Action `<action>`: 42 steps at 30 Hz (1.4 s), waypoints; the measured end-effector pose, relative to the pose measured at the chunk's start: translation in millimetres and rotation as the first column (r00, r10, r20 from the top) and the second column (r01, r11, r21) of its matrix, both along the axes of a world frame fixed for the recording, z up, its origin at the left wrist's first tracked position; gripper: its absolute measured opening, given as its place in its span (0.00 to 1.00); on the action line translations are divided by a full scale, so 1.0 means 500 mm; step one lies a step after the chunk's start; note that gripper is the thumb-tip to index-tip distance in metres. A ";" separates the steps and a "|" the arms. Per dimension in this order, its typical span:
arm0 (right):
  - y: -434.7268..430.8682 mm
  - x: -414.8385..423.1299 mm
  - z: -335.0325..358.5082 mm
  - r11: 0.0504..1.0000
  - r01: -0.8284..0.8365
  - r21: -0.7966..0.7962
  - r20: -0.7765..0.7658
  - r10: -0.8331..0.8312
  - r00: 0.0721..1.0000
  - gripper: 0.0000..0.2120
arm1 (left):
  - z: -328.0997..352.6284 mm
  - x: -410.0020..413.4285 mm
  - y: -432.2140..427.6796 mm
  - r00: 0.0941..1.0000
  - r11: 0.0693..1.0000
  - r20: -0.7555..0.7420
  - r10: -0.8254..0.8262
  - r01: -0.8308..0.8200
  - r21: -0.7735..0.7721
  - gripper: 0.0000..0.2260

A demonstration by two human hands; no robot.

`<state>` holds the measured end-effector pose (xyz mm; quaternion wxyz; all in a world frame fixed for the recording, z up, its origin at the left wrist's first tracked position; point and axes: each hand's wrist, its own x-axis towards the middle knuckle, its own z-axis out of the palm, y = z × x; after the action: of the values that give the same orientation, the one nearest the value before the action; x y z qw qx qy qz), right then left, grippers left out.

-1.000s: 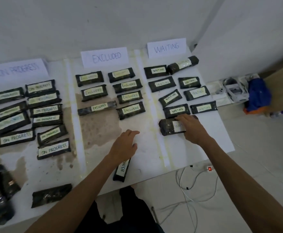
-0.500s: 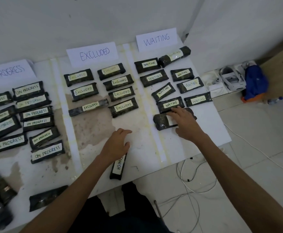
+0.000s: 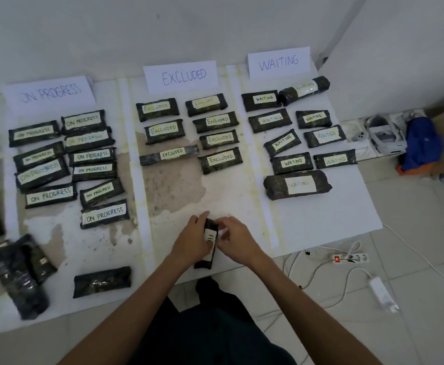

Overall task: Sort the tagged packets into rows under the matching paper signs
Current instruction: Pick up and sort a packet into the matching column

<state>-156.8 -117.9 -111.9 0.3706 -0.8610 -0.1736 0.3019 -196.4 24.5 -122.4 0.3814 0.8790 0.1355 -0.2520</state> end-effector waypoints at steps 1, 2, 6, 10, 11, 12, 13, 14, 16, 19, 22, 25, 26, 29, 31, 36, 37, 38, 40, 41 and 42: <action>0.008 -0.005 0.002 1.000 0.024 0.006 -0.035 -0.024 0.999 0.20 | 0.002 0.004 0.001 1.000 0.999 -0.015 0.017 -0.018 -0.031 0.33; 0.014 -0.007 0.005 0.998 0.056 0.014 -0.062 -0.055 0.997 0.20 | 0.005 0.007 0.004 0.999 0.998 -0.022 0.039 -0.040 -0.057 0.32; 0.025 -0.005 0.018 0.972 0.231 0.051 -0.191 -0.218 0.957 0.18 | 0.021 0.019 0.032 0.981 0.972 -0.050 0.188 -0.194 -0.131 0.14; 0.034 -0.004 0.031 0.980 0.198 0.001 -0.183 -0.195 0.964 0.22 | 0.025 0.017 0.061 0.890 0.854 -0.175 0.422 -0.454 -0.253 0.11; 0.039 -0.006 0.031 0.988 0.150 -0.022 -0.157 -0.151 0.976 0.24 | 0.027 0.015 0.066 0.861 0.813 -0.201 0.468 -0.508 -0.285 0.11; 0.044 -0.009 0.031 0.993 0.111 -0.036 -0.131 -0.115 0.985 0.25 | 0.028 0.014 0.070 0.837 0.778 -0.218 0.502 -0.547 -0.309 0.11; 0.050 -0.012 0.031 0.996 0.074 -0.054 -0.091 -0.079 0.993 0.25 | 0.031 0.013 0.074 0.818 0.747 -0.229 0.527 -0.575 -0.333 0.11; 0.056 -0.014 0.031 0.997 0.038 -0.073 -0.036 -0.041 0.998 0.25 | 0.035 0.011 0.078 0.806 0.727 -0.232 0.544 -0.591 -0.349 0.11; 0.071 -0.015 0.031 0.996 -0.014 -0.093 0.085 0.022 0.996 0.23 | 0.043 0.006 0.088 0.793 0.704 -0.227 0.566 -0.608 -0.367 0.12; 0.105 -0.010 0.045 0.994 -0.073 -0.078 0.160 0.085 0.983 0.21 | 0.061 -0.008 0.119 0.793 0.711 -0.166 0.586 -0.601 -0.364 0.12; 0.147 -0.007 0.058 0.987 -0.145 -0.063 0.175 0.154 0.972 0.23 | 0.076 -0.025 0.162 0.785 0.714 -0.116 0.608 -0.606 -0.350 0.11; 0.197 -0.010 0.066 0.970 -0.226 -0.086 0.197 0.239 0.951 0.25 | 0.092 -0.046 0.207 0.736 0.656 -0.136 0.664 -0.659 -0.367 0.12; 0.214 -0.011 0.067 0.963 -0.252 -0.098 0.216 0.268 0.939 0.26 | 0.096 -0.054 0.221 0.724 0.643 -0.140 0.675 -0.671 -0.368 0.12; 0.267 -0.017 0.074 0.933 -0.330 -0.143 0.254 0.357 0.899 0.27 | 0.108 -0.087 0.264 0.753 0.724 -0.015 0.658 -0.638 -0.262 0.15; 0.303 -0.021 0.079 0.916 -0.369 -0.159 0.267 0.400 0.877 0.26 | 0.111 -0.116 0.298 0.795 0.806 0.133 0.591 -0.585 -0.089 0.19; 0.398 -0.036 0.095 0.875 -0.446 -0.186 0.292 0.483 0.825 0.27 | 0.116 -0.196 0.386 0.884 0.863 0.275 0.379 -0.445 0.239 0.28; 0.420 -0.042 0.098 0.867 -0.463 -0.186 0.293 0.499 0.816 0.27 | 0.113 -0.212 0.406 0.889 0.859 0.288 0.356 -0.433 0.273 0.30; 0.443 -0.048 0.101 0.858 -0.479 -0.185 0.297 0.514 0.805 0.27 | 0.114 -0.228 0.427 0.890 0.854 0.296 0.346 -0.430 0.294 0.31; 0.493 -0.066 0.107 0.840 -0.510 -0.186 0.309 0.542 0.781 0.27 | 0.118 -0.259 0.472 0.886 0.842 0.300 0.353 -0.441 0.311 0.31; 0.520 -0.075 0.109 0.830 -0.525 -0.188 0.315 0.557 0.768 0.27 | 0.122 -0.274 0.494 0.880 0.835 0.300 0.369 -0.455 0.308 0.31; 0.547 -0.086 0.112 0.819 -0.542 -0.188 0.322 0.573 0.754 0.27 | 0.127 -0.289 0.516 0.869 0.827 0.300 0.393 -0.477 0.298 0.29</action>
<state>-199.7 155.8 -56.0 0.1889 -0.8251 -0.4750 0.2405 -341.2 282.6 -59.1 0.2728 0.9021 0.3332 -0.0269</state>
